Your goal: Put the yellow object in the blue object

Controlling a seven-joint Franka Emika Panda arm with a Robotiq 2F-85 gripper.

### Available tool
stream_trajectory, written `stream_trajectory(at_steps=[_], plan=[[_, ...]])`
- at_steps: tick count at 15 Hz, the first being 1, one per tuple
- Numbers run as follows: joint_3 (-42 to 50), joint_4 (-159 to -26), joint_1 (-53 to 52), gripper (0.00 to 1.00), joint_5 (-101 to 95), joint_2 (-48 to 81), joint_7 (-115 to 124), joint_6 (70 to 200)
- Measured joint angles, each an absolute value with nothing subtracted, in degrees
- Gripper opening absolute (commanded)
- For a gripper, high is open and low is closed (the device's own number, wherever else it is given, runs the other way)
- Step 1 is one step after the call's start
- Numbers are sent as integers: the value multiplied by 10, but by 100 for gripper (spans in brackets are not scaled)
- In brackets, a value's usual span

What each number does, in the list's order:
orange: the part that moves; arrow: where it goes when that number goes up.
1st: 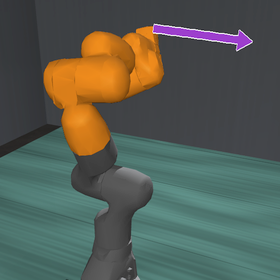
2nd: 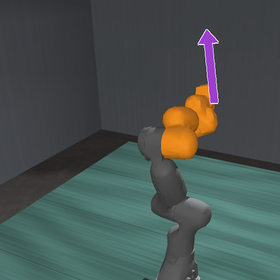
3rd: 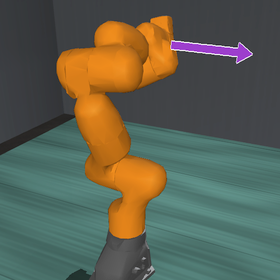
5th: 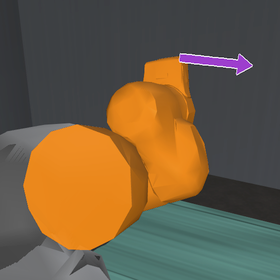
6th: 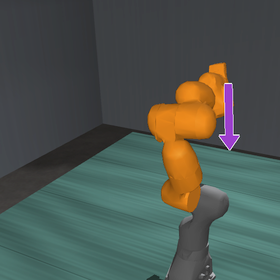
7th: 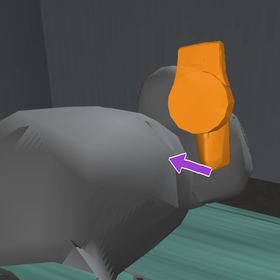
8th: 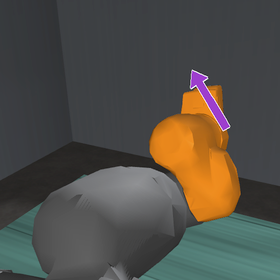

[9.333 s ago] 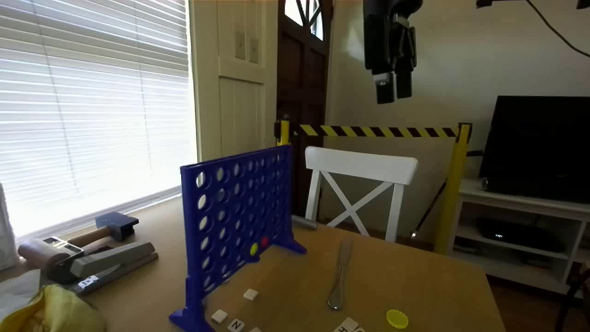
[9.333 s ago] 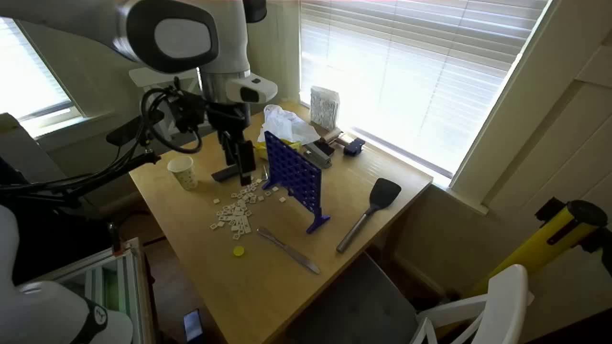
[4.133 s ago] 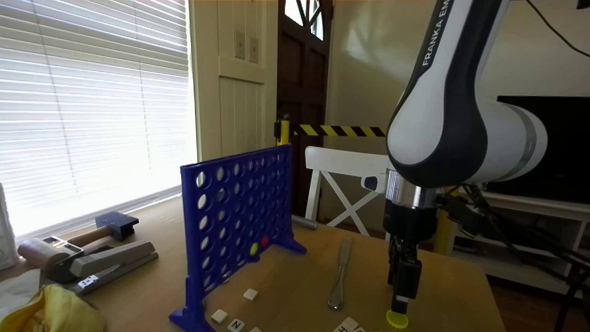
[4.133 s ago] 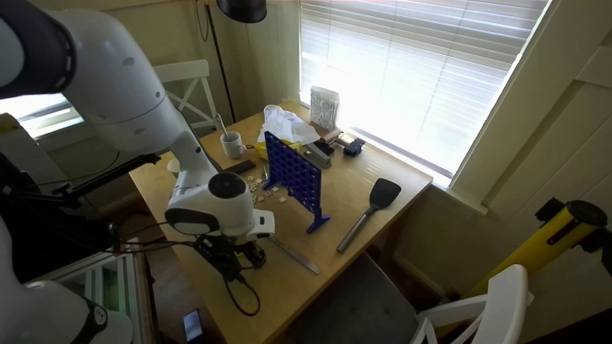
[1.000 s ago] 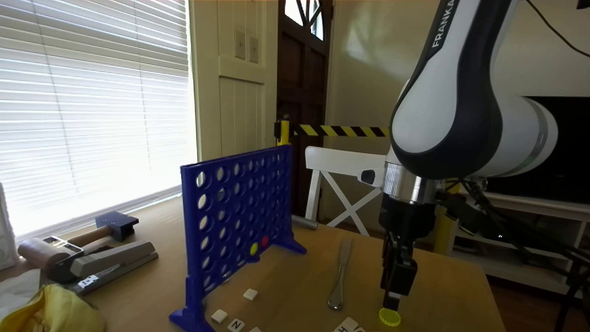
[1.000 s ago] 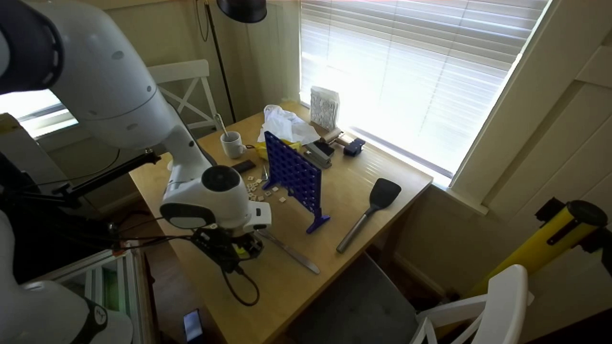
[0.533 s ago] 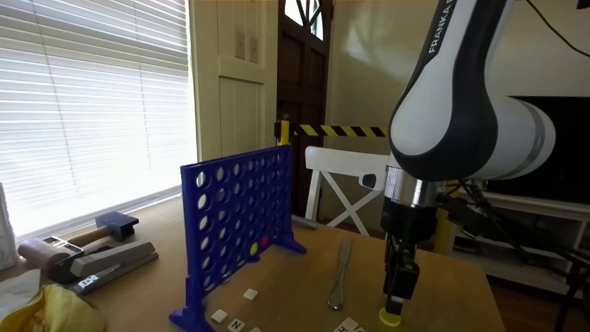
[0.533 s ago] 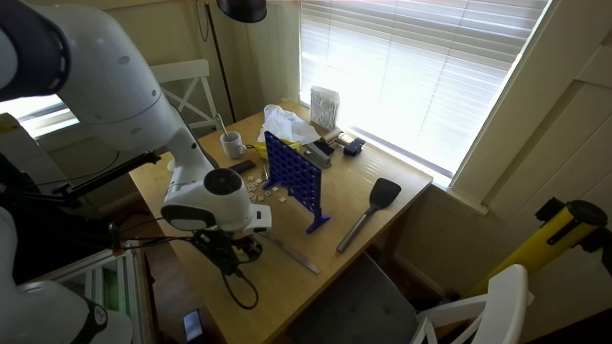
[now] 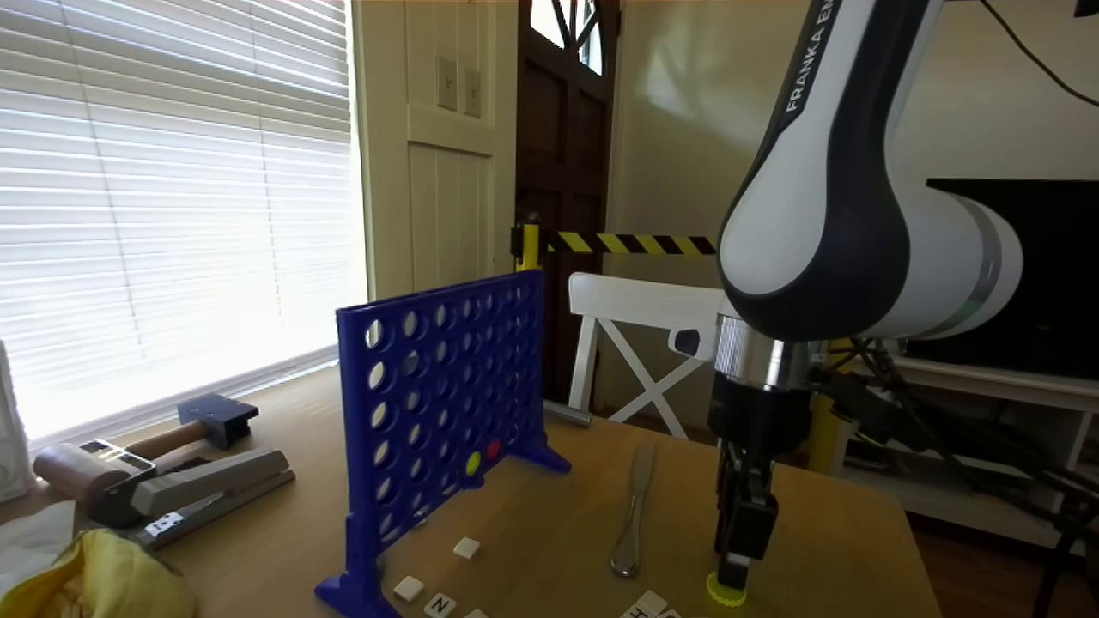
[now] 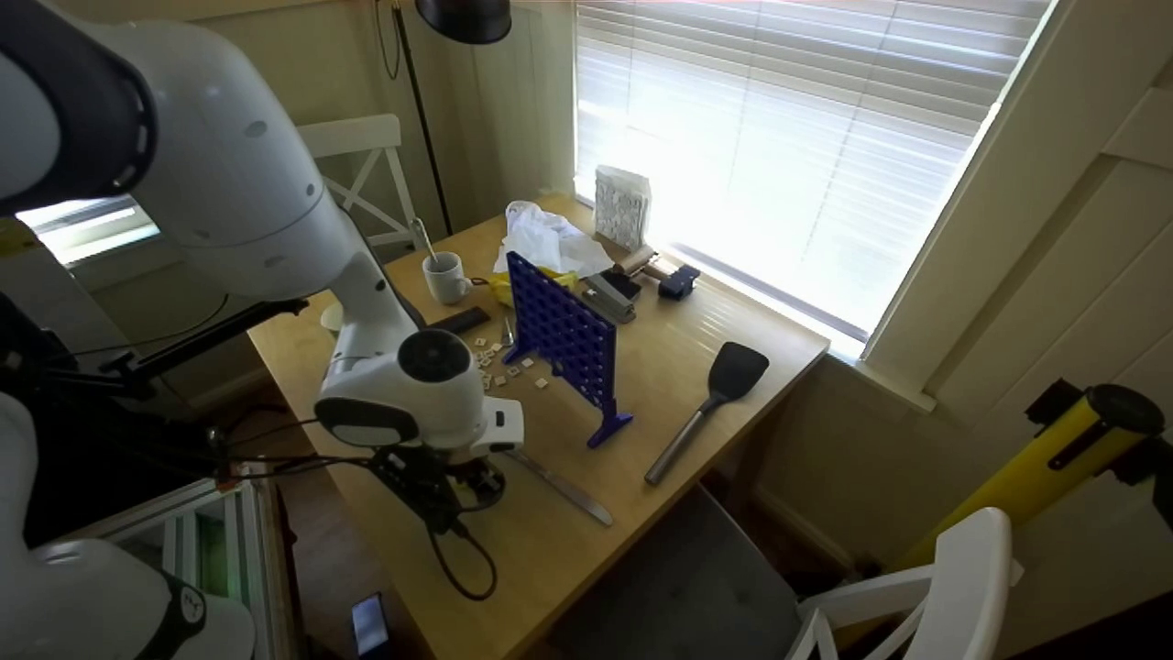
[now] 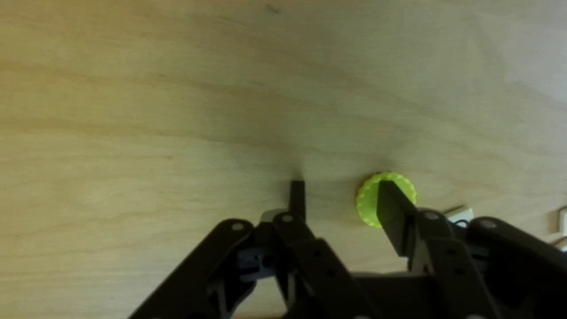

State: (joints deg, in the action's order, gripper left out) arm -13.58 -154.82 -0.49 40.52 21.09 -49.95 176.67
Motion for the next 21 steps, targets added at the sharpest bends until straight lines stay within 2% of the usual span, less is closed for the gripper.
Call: stream_trajectory(at_steps=[2,4,5,6,9,17,21], plan=[[-138,-1548,-1,41,405,211,-500,1767],[-138,-1548,0,25,405,211,-500,1767],[-138,-1547,0,21,405,211,-500,1767],[-138,-1547,1,10,405,211,-500,1767],[-139,-1542,0,0,404,211,-500,1760],[-137,-1537,-3,1,403,209,-500,1753],[-151,-1552,-9,1,403,192,-506,1801]])
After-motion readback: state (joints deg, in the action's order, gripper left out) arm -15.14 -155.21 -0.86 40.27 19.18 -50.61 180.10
